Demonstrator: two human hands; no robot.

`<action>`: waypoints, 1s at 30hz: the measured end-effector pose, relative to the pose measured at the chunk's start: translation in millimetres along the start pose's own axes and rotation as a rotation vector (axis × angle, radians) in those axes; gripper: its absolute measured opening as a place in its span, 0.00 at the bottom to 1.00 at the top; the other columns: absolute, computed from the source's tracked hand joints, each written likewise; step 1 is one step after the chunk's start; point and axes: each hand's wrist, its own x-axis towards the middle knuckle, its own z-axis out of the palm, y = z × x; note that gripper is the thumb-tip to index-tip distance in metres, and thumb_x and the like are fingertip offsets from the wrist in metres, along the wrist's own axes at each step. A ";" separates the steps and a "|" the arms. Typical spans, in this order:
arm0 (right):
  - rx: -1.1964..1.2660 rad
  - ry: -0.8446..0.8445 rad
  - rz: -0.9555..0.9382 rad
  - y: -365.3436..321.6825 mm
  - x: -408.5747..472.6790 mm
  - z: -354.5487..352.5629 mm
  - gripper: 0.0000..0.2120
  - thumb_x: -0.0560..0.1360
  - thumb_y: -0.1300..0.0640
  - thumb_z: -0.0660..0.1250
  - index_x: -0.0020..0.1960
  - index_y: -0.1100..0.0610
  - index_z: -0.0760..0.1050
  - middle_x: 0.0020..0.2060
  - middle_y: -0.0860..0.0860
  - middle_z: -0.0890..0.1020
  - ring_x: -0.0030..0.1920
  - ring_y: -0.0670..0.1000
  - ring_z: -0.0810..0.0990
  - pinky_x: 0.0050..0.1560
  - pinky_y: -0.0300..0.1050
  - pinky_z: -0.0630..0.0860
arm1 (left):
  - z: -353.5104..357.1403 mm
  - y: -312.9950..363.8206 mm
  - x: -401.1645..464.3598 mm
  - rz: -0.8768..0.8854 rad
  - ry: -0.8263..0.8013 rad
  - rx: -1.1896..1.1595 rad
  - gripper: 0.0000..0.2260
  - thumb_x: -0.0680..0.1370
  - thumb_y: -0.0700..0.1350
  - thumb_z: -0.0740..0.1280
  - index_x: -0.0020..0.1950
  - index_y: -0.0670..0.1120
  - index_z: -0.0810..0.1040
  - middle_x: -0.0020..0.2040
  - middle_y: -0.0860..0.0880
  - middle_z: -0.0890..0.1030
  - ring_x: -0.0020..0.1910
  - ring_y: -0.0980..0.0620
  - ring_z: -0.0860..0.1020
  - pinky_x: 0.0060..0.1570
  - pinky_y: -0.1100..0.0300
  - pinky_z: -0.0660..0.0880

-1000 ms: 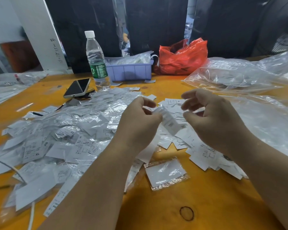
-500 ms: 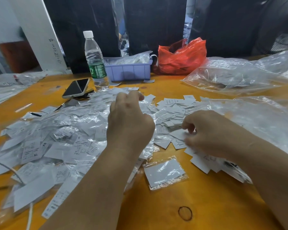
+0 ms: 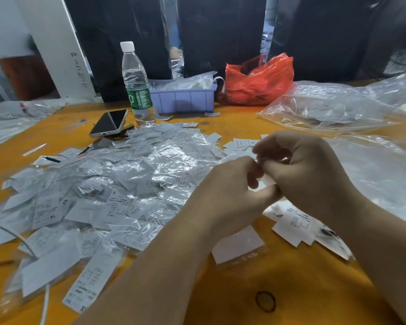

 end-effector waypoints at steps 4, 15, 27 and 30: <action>0.122 0.005 0.036 -2.6 -0.8 -0.1 0.10 0.73 0.67 0.70 0.46 0.52 0.82 0.37 0.44 0.84 0.41 0.43 0.83 0.41 0.34 0.78 | 0.5 1.3 0.8 0.005 0.101 -0.019 0.11 0.74 0.59 0.69 0.47 0.54 0.76 0.44 0.57 0.80 0.40 0.62 0.77 0.37 0.63 0.75; 0.169 0.014 0.042 -14.7 -6.3 -12.0 0.16 0.74 0.75 0.58 0.50 0.61 0.81 0.41 0.51 0.83 0.42 0.49 0.83 0.46 0.42 0.82 | -3.2 2.7 4.1 -0.049 0.222 -0.179 0.04 0.76 0.44 0.65 0.42 0.48 0.77 0.37 0.51 0.80 0.38 0.54 0.78 0.34 0.57 0.75; -0.752 -0.208 0.270 -11.1 -34.8 -45.0 0.13 0.72 0.68 0.58 0.50 0.57 0.78 0.46 0.55 0.81 0.45 0.56 0.78 0.47 0.51 0.79 | 1.2 13.1 -0.1 -0.080 0.083 -0.429 0.05 0.78 0.42 0.61 0.45 0.49 0.75 0.42 0.48 0.81 0.28 0.62 0.76 0.23 0.71 0.66; -0.678 -0.303 0.238 -7.2 -38.1 -37.5 0.15 0.70 0.71 0.58 0.47 0.58 0.79 0.45 0.53 0.80 0.45 0.54 0.77 0.46 0.50 0.77 | 3.6 13.3 -0.3 -0.072 0.062 -0.397 0.06 0.78 0.41 0.62 0.43 0.50 0.75 0.42 0.49 0.81 0.29 0.65 0.76 0.24 0.71 0.67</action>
